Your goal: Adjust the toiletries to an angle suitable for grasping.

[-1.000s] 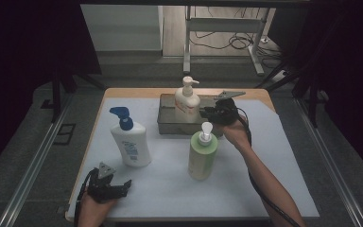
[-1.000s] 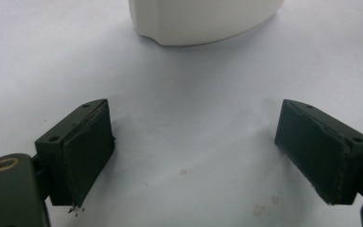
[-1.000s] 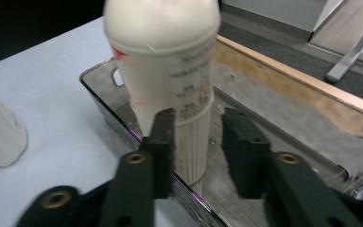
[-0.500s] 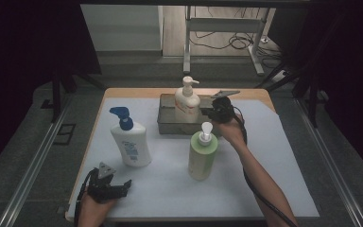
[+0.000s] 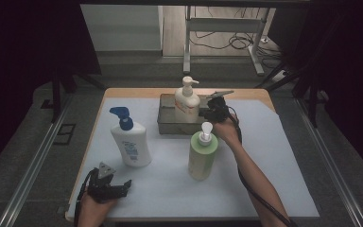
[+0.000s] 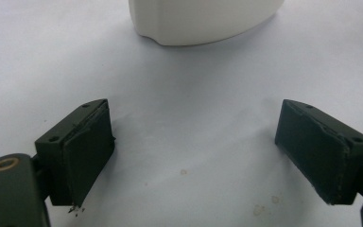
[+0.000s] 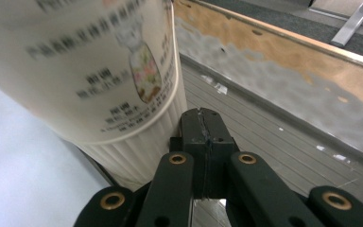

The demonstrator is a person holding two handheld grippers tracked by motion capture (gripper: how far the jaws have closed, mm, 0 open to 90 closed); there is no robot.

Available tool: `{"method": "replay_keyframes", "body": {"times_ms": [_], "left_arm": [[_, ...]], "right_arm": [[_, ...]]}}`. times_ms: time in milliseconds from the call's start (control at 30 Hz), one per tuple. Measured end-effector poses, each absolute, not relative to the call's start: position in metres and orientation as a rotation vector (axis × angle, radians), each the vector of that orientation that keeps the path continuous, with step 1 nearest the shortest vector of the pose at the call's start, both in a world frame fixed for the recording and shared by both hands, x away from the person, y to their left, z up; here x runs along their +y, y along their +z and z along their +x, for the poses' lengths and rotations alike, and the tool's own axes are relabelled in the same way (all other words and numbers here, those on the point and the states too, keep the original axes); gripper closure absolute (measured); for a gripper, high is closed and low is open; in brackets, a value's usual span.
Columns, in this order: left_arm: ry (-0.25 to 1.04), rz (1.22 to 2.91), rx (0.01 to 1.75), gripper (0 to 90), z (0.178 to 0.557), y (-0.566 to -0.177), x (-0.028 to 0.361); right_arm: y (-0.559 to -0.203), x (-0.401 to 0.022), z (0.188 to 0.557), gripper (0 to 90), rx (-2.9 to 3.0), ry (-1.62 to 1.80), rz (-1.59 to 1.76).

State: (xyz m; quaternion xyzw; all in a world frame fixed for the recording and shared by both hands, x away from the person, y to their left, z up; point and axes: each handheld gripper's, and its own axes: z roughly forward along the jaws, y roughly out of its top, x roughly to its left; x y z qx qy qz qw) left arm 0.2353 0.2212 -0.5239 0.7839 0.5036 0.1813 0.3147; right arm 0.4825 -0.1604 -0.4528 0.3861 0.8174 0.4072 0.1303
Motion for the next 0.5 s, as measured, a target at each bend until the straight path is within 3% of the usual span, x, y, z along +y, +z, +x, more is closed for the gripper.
{"method": "replay_keyframes", "body": {"times_ms": [500], "left_arm": [[0.48,2.068,1.326,11.6,0.235,-0.524,0.221]], "right_arm": [[-0.458,-0.149,0.484,89.9,2.395,1.165,1.136]]}}
